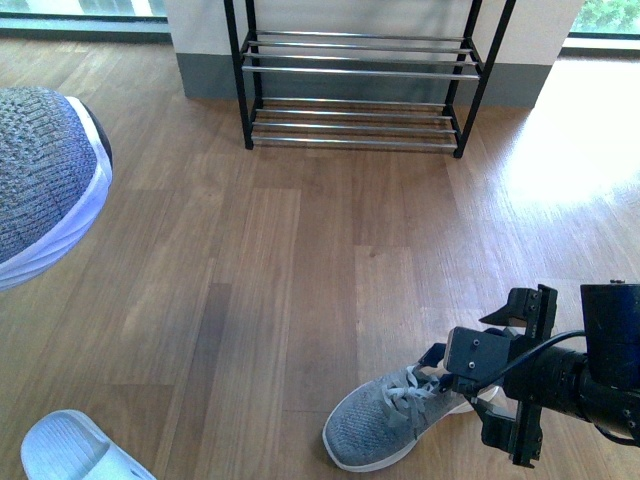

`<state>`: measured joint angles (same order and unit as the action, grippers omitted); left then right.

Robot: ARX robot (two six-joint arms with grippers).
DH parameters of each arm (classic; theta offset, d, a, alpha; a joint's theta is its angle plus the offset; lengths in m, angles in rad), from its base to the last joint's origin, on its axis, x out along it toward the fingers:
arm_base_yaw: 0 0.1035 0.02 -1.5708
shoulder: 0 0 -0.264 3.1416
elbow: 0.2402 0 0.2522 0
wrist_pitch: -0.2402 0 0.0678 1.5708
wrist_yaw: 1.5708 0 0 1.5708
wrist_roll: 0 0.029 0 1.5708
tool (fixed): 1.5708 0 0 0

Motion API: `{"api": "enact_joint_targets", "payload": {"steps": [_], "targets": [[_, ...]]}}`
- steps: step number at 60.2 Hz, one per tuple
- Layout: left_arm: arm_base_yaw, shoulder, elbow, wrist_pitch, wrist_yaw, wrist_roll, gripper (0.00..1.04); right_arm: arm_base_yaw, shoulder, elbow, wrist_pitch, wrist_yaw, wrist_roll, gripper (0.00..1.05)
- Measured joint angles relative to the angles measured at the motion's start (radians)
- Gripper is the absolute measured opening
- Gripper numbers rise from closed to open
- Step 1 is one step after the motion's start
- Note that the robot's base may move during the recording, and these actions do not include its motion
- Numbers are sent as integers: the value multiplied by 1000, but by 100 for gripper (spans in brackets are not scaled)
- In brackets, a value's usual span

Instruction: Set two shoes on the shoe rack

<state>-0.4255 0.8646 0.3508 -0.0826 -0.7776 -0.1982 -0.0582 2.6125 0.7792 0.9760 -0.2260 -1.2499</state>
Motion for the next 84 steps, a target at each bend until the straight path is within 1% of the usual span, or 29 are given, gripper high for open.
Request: {"api": "enact_joint_targets", "payload": {"steps": [4, 14, 28, 44, 46, 52, 59, 61, 66, 72, 77, 79, 84], "targets": [[0, 0, 0, 0, 0, 0, 2, -5, 35, 24, 2, 0, -50, 95], [0, 0, 0, 0, 0, 0, 2, -9, 82, 61, -16, 1, -110, 95], [0, 0, 0, 0, 0, 0, 2, -6, 122, 100, -44, 6, -129, 95], [0, 0, 0, 0, 0, 0, 2, 32, 193, 139, -71, 16, -118, 95], [0, 0, 0, 0, 0, 0, 2, 34, 204, 145, -69, 17, -114, 91], [0, 0, 0, 0, 0, 0, 2, 37, 246, 178, -45, 21, -108, 69], [0, 0, 0, 0, 0, 0, 2, 38, 248, 189, -44, 17, -89, 52], [0, 0, 0, 0, 0, 0, 2, 39, 248, 193, -45, 17, -85, 48], [0, 0, 0, 0, 0, 0, 2, 40, 253, 195, -45, 19, -59, 35], [0, 0, 0, 0, 0, 0, 2, 39, 256, 195, -44, 20, -34, 22], [0, 0, 0, 0, 0, 0, 2, 27, 256, 195, -53, 21, 26, 6], [0, 0, 0, 0, 0, 0, 2, 23, 255, 195, -61, 20, 50, 2], [0, 0, 0, 0, 0, 0, 2, 9, 234, 186, -72, 26, 142, 1]]}}
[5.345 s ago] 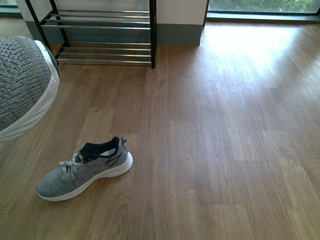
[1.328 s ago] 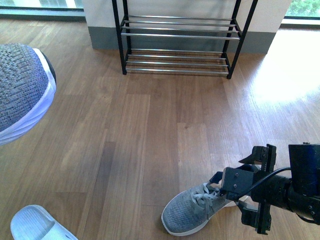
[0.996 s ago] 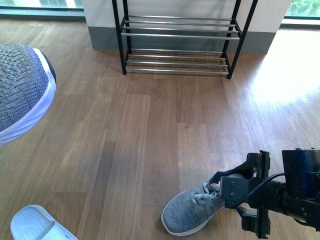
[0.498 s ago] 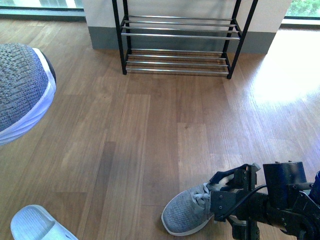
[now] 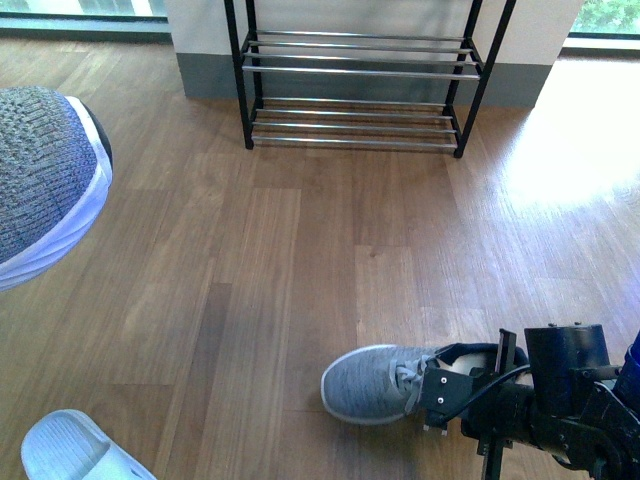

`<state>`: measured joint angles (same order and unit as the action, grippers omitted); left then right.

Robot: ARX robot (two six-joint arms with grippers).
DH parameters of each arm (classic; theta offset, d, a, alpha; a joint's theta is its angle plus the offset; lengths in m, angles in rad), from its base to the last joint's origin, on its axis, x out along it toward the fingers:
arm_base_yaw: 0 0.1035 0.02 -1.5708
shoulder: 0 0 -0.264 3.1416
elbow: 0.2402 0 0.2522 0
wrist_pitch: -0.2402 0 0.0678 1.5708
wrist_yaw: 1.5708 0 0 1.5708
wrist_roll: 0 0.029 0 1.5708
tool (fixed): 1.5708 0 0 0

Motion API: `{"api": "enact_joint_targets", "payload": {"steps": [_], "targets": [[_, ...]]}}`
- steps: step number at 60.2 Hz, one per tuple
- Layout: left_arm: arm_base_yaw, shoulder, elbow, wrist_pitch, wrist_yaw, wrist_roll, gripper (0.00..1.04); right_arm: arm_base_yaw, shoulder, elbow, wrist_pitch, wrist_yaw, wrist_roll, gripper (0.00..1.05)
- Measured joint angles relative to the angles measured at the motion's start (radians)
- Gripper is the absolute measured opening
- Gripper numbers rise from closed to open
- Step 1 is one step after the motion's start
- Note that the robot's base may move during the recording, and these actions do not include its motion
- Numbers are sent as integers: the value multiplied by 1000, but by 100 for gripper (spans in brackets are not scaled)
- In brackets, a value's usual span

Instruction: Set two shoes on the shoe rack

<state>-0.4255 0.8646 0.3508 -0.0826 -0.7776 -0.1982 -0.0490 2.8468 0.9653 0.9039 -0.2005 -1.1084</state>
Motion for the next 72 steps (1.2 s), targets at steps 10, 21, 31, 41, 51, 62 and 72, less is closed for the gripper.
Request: {"api": "enact_joint_targets", "payload": {"steps": [10, 21, 31, 41, 51, 62, 72], "targets": [[0, 0, 0, 0, 0, 0, 2, -36, -144, -110, 44, -30, 174, 1], [0, 0, 0, 0, 0, 0, 2, -71, -444, -243, 39, -76, 335, 1], [0, 0, 0, 0, 0, 0, 2, -137, -825, -377, -25, -121, 418, 1], [0, 0, 0, 0, 0, 0, 2, -191, -1230, -519, -138, -198, 504, 1], [0, 0, 0, 0, 0, 0, 2, -227, -1676, -655, -310, -227, 605, 1], [0, 0, 0, 0, 0, 0, 2, -232, -1938, -746, -376, -202, 649, 1], [0, 0, 0, 0, 0, 0, 2, -232, -1938, -747, -378, -200, 658, 1]]}}
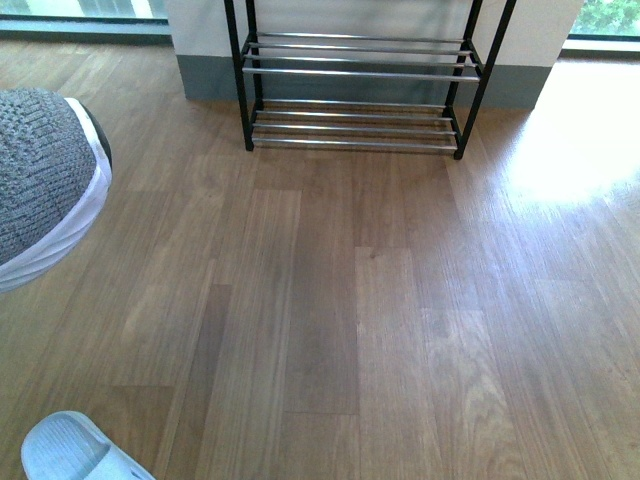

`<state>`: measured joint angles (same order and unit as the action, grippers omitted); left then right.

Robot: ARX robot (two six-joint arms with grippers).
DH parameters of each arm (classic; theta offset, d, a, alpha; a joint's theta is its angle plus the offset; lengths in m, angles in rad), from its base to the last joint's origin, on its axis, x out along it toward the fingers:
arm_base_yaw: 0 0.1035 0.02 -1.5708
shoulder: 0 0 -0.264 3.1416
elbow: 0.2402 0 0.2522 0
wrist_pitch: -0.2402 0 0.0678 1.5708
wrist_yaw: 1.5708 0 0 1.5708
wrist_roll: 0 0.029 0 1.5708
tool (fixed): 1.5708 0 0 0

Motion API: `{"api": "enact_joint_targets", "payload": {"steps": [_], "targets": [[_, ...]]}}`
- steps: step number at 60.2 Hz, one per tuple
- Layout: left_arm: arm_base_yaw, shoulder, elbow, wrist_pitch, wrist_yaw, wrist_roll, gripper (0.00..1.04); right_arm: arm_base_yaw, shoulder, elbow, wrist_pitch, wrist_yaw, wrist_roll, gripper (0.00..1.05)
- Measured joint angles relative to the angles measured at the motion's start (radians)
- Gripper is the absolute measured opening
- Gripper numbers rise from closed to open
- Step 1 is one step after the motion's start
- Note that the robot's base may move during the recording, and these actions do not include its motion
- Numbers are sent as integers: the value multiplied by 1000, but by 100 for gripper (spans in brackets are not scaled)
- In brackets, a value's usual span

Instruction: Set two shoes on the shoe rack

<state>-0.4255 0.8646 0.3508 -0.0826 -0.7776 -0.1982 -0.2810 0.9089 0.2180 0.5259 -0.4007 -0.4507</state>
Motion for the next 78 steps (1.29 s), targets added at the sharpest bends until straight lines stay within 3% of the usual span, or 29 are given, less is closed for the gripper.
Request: {"api": "enact_joint_targets", "payload": {"steps": [78], "targets": [[-5, 0, -1, 0, 6, 0, 2, -5, -1, -3, -3, 8, 7, 1]]}}
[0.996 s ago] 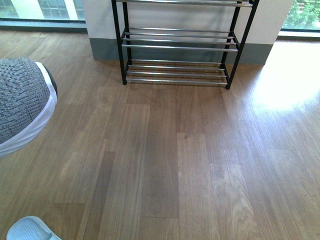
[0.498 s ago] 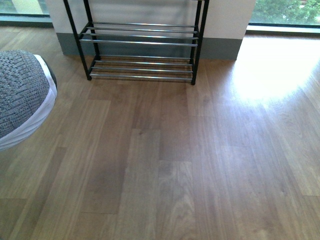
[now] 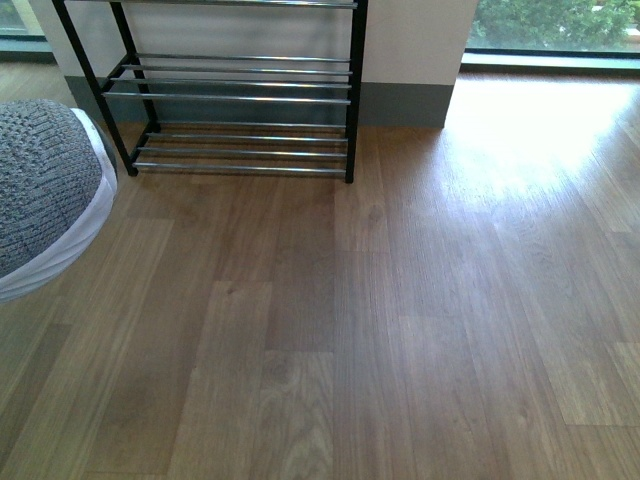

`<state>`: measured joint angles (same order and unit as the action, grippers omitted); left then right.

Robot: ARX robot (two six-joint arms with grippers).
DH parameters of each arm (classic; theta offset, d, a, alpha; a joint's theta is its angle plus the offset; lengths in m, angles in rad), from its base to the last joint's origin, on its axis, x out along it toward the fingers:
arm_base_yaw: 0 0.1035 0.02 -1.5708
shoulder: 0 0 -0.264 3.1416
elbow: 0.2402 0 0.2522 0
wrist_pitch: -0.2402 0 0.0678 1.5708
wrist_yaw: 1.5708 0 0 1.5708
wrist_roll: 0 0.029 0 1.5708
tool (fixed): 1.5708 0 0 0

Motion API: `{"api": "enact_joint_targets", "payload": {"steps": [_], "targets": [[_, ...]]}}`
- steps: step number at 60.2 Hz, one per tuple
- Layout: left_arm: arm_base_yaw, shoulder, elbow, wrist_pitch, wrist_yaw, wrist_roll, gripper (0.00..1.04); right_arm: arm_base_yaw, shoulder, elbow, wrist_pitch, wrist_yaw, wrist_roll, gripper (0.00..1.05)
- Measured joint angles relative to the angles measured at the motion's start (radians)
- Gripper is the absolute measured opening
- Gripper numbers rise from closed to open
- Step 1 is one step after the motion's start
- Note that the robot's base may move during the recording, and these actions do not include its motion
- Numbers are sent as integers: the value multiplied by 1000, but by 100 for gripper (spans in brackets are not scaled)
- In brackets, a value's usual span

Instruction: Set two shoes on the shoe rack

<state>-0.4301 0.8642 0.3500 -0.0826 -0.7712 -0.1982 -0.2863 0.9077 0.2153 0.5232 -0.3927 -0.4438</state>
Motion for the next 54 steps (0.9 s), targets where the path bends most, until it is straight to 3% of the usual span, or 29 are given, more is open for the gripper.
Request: {"api": "enact_joint_targets", "payload": {"steps": [54], "targets": [[0, 0, 0, 0, -4, 0, 2, 1, -1, 0, 0, -2, 0, 1]]}}
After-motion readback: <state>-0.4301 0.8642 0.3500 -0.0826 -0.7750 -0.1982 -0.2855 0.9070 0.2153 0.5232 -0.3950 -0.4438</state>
